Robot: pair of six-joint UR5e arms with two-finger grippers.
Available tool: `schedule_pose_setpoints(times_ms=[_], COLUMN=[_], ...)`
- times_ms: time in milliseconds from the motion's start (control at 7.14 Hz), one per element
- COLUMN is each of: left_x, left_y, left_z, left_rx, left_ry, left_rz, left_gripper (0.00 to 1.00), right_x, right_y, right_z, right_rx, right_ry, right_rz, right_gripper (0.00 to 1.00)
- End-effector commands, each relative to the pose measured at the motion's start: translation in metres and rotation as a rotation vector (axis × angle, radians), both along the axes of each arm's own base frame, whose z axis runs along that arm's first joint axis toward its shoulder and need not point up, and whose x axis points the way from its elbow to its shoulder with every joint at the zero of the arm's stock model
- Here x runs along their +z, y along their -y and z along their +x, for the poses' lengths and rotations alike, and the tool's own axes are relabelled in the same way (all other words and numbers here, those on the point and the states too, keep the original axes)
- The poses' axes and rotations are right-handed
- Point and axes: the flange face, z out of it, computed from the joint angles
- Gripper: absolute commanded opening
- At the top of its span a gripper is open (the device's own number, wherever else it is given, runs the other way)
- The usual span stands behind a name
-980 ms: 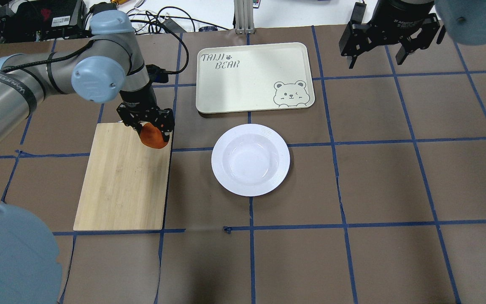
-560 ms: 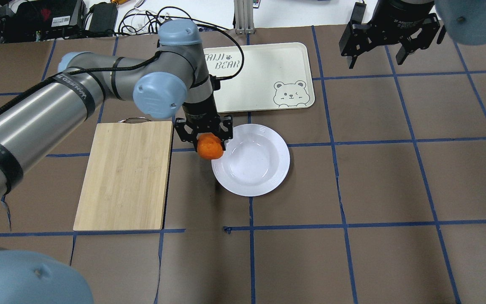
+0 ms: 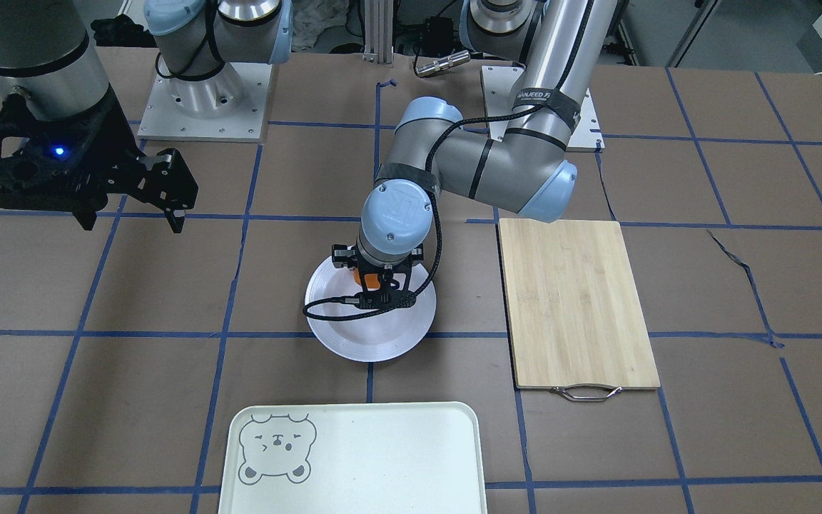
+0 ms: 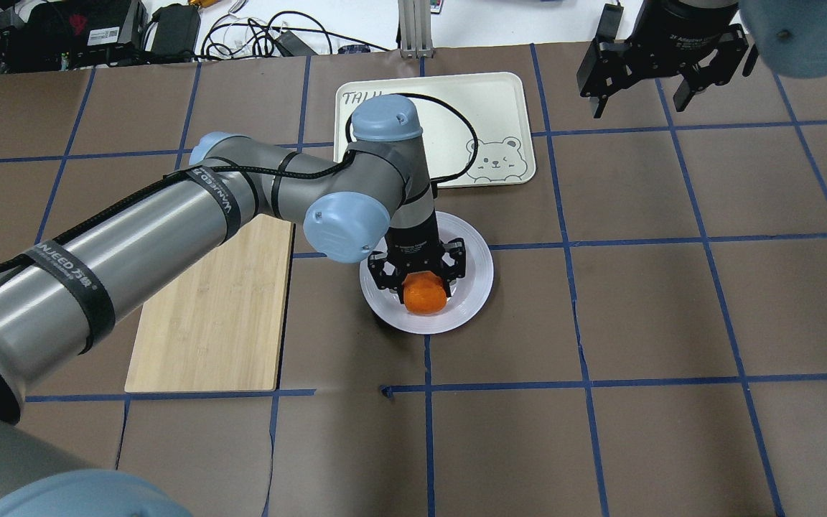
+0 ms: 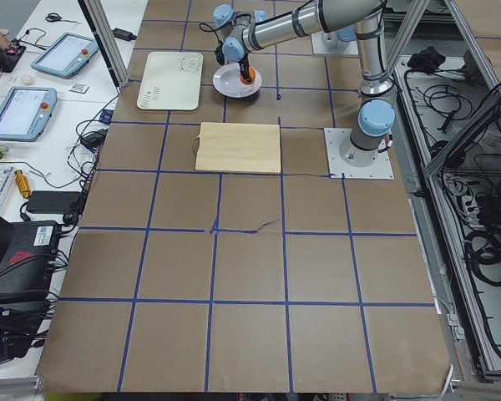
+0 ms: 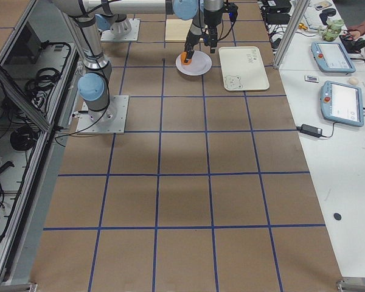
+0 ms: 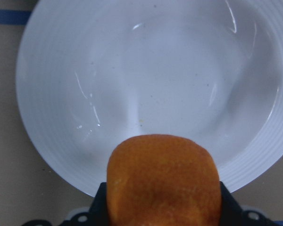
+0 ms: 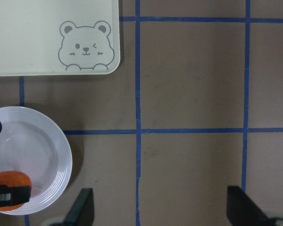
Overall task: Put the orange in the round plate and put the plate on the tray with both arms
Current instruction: 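Lower the orange into the bowl and open the left gripper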
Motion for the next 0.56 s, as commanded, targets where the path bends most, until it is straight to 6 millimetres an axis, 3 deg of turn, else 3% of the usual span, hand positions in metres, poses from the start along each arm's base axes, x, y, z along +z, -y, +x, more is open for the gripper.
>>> schedule_pose_setpoints(times_ms=[0,420], left_x=[-0.012,0.013], left_y=[-0.001,0.016], left_z=[-0.002,0.000], left_rx=[0.000,-0.005], left_ry=[-0.010,-0.029], left_rz=[-0.029,-0.101], left_gripper=[1.00,1.00], right_x=[-0.006,-0.005], right_y=[-0.005,0.001], right_z=[0.000,0.000], right_rx=[-0.002,-0.003], right_ry=[0.000,0.047], right_rz=[0.005,-0.029], right_gripper=[1.00,1.00])
